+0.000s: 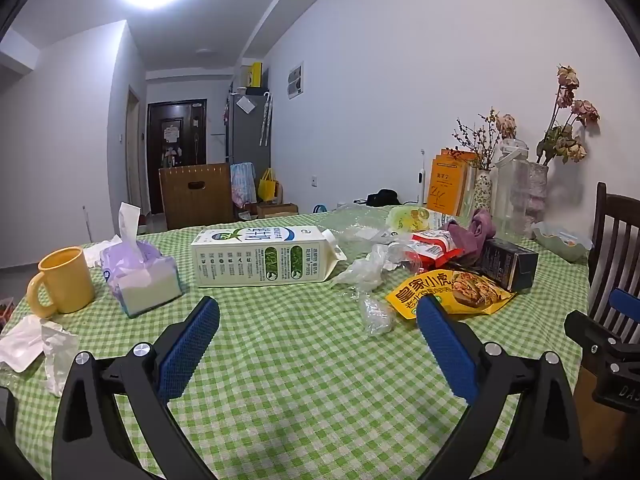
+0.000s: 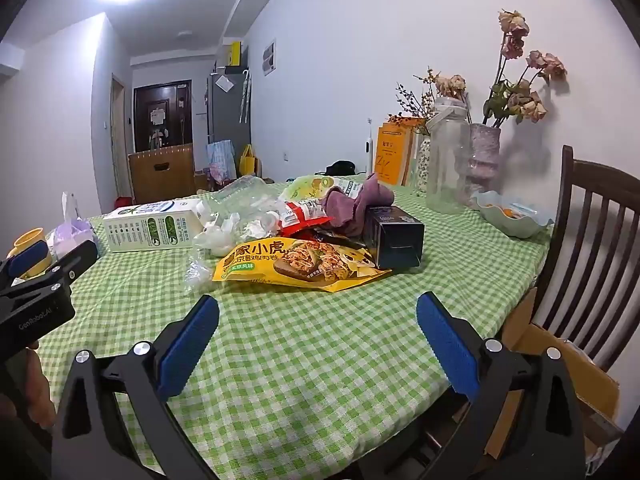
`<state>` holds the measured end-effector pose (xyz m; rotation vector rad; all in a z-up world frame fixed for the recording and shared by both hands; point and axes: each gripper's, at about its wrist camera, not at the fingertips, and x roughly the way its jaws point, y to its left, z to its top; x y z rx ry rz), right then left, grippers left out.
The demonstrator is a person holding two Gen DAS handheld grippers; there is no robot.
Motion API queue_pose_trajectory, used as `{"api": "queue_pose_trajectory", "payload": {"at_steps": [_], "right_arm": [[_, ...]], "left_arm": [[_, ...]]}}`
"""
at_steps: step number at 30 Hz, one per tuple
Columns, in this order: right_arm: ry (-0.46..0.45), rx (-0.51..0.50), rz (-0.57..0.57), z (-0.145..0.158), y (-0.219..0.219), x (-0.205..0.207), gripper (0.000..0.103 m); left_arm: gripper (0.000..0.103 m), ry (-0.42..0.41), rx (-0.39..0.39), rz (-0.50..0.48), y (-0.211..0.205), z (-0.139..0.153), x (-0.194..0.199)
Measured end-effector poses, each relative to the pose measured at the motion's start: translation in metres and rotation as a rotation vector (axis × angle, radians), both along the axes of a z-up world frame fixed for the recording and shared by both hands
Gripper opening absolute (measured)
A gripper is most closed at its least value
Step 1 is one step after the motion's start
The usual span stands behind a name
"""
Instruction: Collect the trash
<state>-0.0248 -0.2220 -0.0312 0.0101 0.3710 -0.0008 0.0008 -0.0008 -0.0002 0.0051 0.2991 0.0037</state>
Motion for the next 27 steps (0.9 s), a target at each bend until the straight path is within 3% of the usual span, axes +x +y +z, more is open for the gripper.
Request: {"api": "queue_pose_trajectory", "payload": {"at_steps": [27], "right_arm": [[-0.007,-0.003,-0.019,-0.0007,-0.0014,-0.0017,0.095]], "left_arm": [[0.096,-0.009,-0.008,0.002,0.0004,0.0,0.0003]]}}
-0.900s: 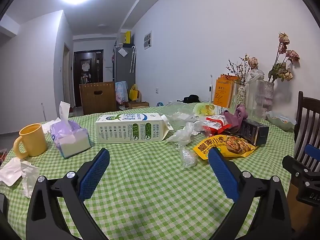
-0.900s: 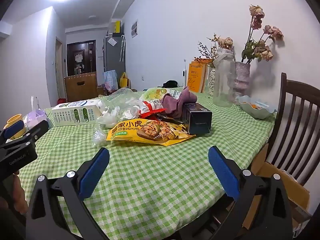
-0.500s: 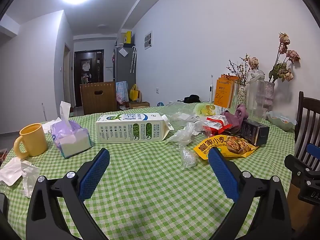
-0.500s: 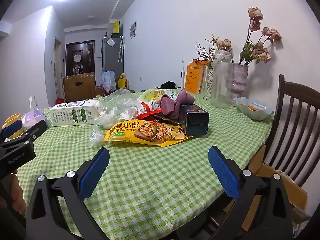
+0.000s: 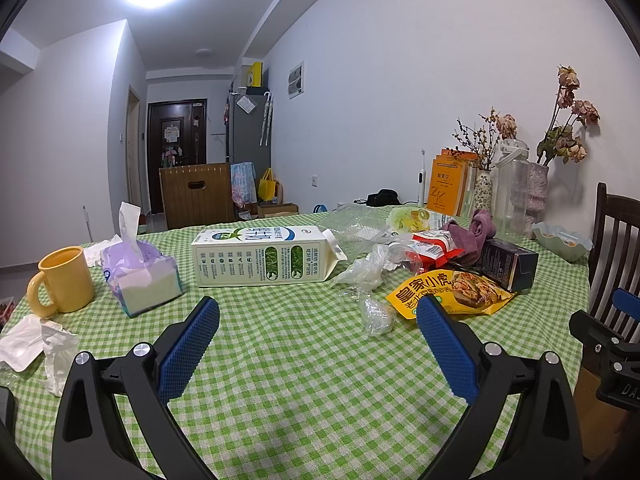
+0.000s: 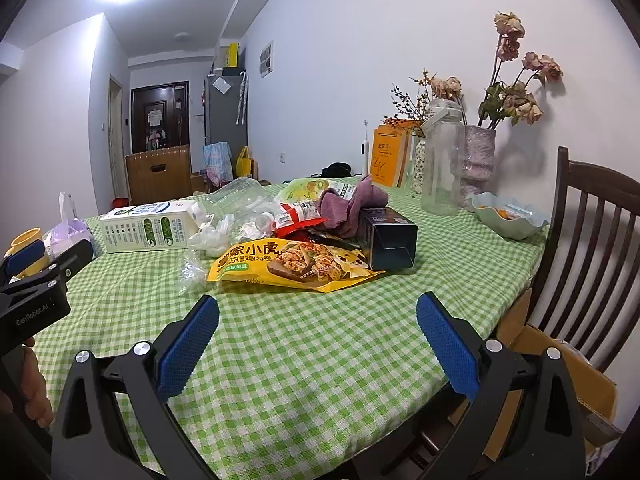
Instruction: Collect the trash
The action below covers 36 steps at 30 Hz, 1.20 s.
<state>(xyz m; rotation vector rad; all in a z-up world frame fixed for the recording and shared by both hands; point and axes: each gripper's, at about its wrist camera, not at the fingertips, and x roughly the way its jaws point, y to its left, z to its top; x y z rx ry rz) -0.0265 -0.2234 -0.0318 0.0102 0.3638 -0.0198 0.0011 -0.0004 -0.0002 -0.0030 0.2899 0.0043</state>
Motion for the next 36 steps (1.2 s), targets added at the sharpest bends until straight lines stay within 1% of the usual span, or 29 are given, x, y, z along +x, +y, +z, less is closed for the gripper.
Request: {"api": "queue_pose_trajectory", "payload": {"at_steps": [18,26,36], "right_arm": [[0.004,0.003,0.002,-0.0009,-0.0017,-0.0004,0.095],[0.001,-0.011,-0.013,-0.0017,-0.0016,-0.0001,0.095],[0.008,-0.026,-0.004,-0.0047,0.0022,0.0006,0.095]], "left_arm": [[0.096,0.0,0.0,0.0,-0.0002,0.0,0.0],[0.096,0.0,-0.001,0.0,0.0,0.0,0.0],[0.096,0.0,-0.001,0.0,0.0001,0.0001,-0.0003]]}}
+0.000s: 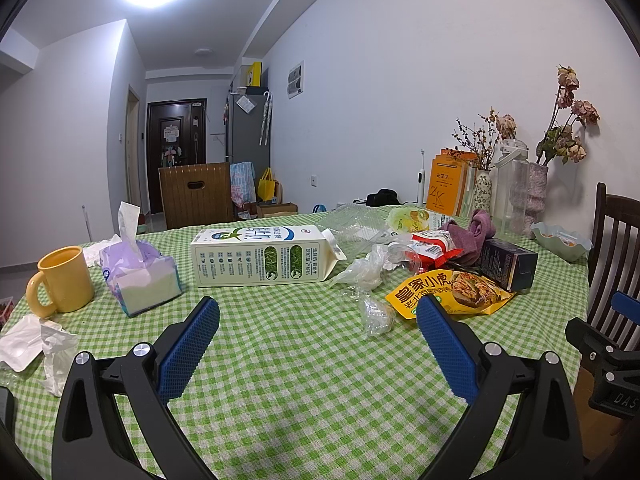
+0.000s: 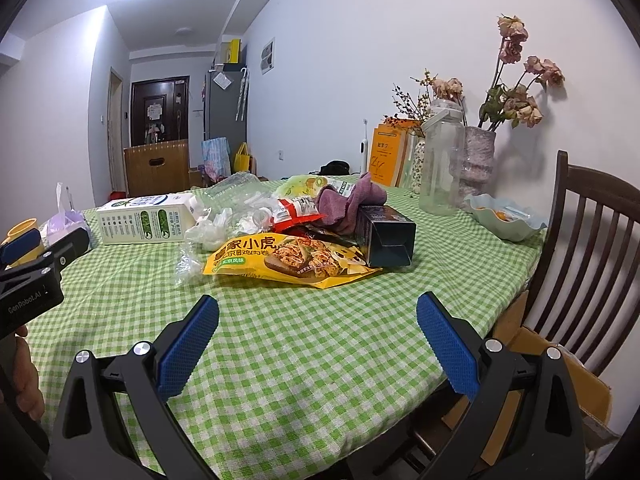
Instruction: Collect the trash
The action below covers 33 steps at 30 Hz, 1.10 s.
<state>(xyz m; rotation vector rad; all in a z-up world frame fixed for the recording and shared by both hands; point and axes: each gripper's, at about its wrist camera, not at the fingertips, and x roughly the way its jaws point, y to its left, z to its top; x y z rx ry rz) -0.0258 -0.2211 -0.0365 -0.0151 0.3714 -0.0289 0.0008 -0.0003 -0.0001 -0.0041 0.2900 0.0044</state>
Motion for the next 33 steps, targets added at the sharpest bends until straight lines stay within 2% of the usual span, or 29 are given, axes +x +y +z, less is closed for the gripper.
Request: {"api": "queue_pose_trajectory", "payload": {"at_steps": [33], "right_arm": [[0.002,-0.002,-0.015,0.0012,-0.0042,0.0005,0.095]], "left_arm": [[0.096,0.001,-0.001,0.001,0.0003,0.0,-0.0002]]}}
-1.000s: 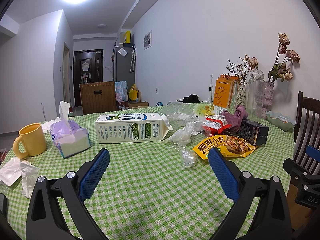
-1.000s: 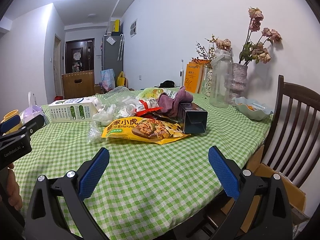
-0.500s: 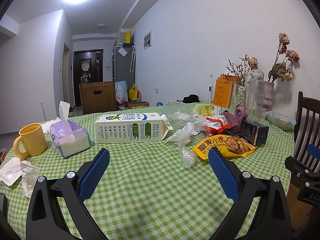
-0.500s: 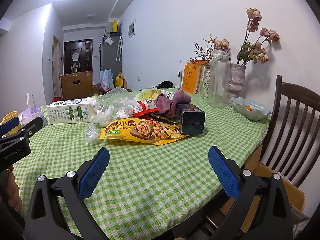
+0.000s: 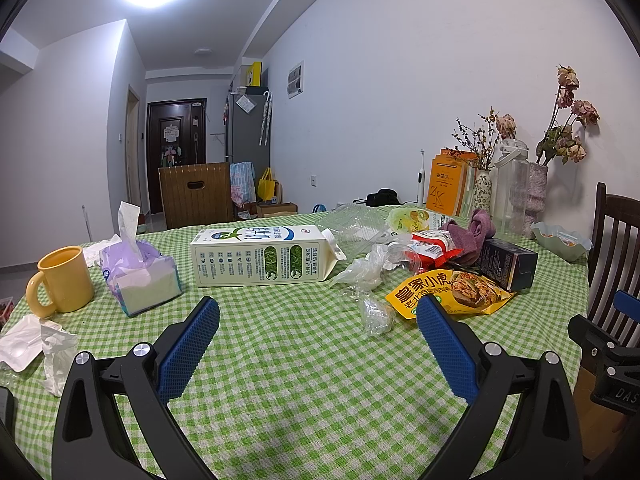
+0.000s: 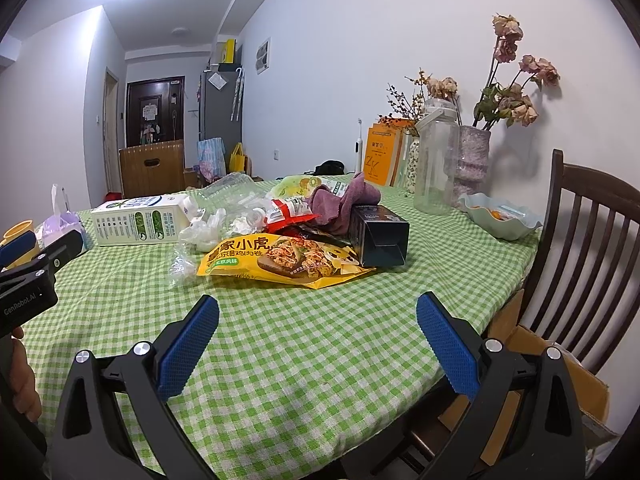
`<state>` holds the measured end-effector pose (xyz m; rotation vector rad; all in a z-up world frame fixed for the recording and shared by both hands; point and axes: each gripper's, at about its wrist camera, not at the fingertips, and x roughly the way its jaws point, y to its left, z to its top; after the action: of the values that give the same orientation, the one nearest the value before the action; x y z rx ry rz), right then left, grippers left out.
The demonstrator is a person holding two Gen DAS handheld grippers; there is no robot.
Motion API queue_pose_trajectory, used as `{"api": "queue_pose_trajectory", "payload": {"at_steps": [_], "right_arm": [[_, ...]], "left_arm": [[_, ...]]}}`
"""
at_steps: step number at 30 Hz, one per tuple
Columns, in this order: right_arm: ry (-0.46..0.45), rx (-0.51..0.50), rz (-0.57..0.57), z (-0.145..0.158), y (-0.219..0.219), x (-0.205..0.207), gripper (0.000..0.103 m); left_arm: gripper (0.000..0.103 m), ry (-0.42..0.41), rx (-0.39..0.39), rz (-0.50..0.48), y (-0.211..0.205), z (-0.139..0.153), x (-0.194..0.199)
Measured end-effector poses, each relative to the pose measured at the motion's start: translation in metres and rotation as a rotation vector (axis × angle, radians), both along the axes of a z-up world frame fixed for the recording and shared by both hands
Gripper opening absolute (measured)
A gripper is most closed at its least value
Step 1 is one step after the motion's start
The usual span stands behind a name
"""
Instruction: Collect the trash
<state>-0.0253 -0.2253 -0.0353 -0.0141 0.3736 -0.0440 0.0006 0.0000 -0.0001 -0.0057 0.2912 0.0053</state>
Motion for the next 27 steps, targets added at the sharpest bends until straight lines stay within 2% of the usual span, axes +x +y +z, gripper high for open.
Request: {"api": "queue_pose_trajectory", "payload": {"at_steps": [14,27], "right_arm": [[0.054,0.041,-0.004,-0.024,-0.02,0.021,0.095],[0.088,0.044,0.013,-0.03,-0.03,0.043,0.095]], "left_arm": [[0.096,0.001,0.0,0.012,-0.002,0.0,0.002],[0.096,0.023,-0.002,0.038,0.004,-0.001,0.003]]}}
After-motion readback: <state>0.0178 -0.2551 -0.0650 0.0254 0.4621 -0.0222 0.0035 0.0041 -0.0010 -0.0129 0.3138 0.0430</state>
